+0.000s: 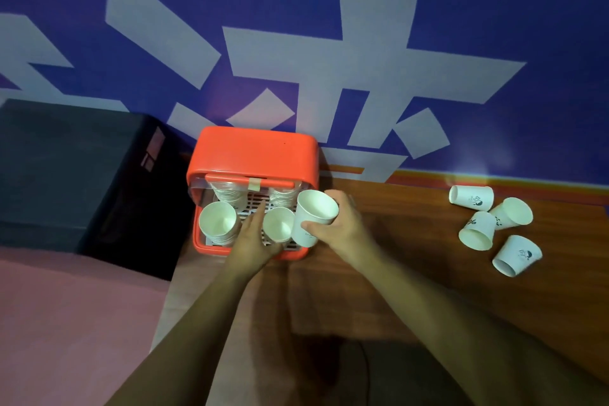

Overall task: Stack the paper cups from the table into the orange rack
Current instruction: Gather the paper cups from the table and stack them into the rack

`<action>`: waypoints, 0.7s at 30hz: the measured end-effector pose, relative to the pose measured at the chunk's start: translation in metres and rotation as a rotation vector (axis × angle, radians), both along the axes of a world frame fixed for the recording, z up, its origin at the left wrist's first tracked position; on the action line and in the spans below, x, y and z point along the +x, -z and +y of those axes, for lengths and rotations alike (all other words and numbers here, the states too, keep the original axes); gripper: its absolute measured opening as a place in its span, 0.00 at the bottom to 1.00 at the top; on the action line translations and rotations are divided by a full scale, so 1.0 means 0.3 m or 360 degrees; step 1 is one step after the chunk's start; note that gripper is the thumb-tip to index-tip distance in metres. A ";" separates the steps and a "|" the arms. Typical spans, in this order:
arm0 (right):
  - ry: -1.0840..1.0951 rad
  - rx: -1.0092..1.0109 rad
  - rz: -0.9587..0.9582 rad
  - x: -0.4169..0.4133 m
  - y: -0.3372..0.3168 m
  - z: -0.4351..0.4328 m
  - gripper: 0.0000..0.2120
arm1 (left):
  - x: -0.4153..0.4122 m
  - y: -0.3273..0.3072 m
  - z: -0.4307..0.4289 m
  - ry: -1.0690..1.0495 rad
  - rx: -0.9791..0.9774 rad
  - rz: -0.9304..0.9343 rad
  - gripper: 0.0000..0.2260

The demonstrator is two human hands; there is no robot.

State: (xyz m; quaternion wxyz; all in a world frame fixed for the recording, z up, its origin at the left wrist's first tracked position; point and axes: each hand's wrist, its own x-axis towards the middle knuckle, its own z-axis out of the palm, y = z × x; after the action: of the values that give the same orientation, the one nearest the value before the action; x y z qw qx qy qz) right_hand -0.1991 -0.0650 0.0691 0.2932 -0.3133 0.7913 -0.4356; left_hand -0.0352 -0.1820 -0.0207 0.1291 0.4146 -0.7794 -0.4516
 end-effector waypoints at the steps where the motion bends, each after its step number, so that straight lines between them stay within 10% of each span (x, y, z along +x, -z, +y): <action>1: -0.0019 -0.0046 -0.0020 0.008 0.007 -0.008 0.32 | 0.001 -0.001 -0.003 0.0024 0.0013 -0.0002 0.46; 9: -0.0188 -0.0192 0.0107 0.077 0.072 -0.050 0.38 | 0.051 -0.092 0.050 -0.0385 0.0245 0.0445 0.14; 21: -0.0239 0.0030 0.0427 0.143 0.155 -0.081 0.37 | 0.040 -0.059 0.014 -0.0134 0.0435 0.0551 0.15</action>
State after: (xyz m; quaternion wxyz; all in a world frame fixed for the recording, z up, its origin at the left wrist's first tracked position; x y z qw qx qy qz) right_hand -0.1562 -0.0892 0.0227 0.2195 -0.4242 0.8017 -0.3593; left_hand -0.0232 -0.1780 -0.0030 0.2224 0.3768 -0.6593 -0.6115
